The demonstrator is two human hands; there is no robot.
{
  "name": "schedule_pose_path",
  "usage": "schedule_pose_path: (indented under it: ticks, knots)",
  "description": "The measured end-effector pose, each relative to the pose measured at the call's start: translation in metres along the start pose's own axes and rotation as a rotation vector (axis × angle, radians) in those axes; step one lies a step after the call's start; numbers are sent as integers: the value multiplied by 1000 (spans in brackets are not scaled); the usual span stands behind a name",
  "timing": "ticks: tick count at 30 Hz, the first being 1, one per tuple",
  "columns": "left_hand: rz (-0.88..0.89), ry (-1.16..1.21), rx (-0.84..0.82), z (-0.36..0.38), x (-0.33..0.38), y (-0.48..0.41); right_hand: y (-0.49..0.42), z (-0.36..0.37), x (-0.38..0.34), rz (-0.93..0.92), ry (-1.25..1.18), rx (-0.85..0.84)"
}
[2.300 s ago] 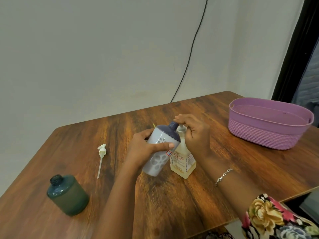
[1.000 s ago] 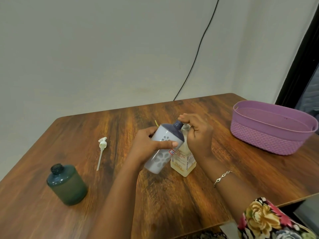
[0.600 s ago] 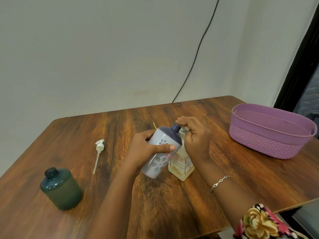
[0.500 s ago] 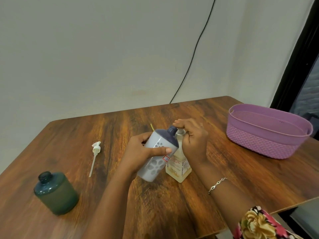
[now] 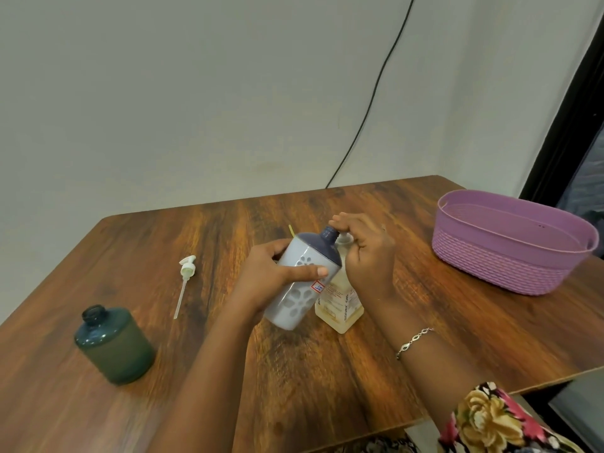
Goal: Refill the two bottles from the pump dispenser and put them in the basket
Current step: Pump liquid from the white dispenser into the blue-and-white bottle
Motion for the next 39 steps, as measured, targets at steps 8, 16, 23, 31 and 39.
schedule_pose_path:
  ticks: [8,16,23,31,39]
  knots:
    - [2,-8,2,-1,5,2,-12,-10,-11,68,-107,-59]
    - [8,-24,8,-1,1,-1,-5,0,-1,19,-63,-7]
    - [6,7,2,-1,0,2,-3,-2,-7,39,-122,2]
    - [23,9,0,-5,1,1,-1,2,-10,53,-69,11]
    - [17,-10,-13,-5,-3,-2,3,3,-4,-6,-99,31]
Point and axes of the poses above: each hand's wrist, its own y-axis away from the middle knuckle, its own z-axis out of the palm, x = y × z, the point moved 2 cm from there along -y, towards the middle knuckle, and after that the axes turned 15 degrees about -x, right-handed, at the moved point
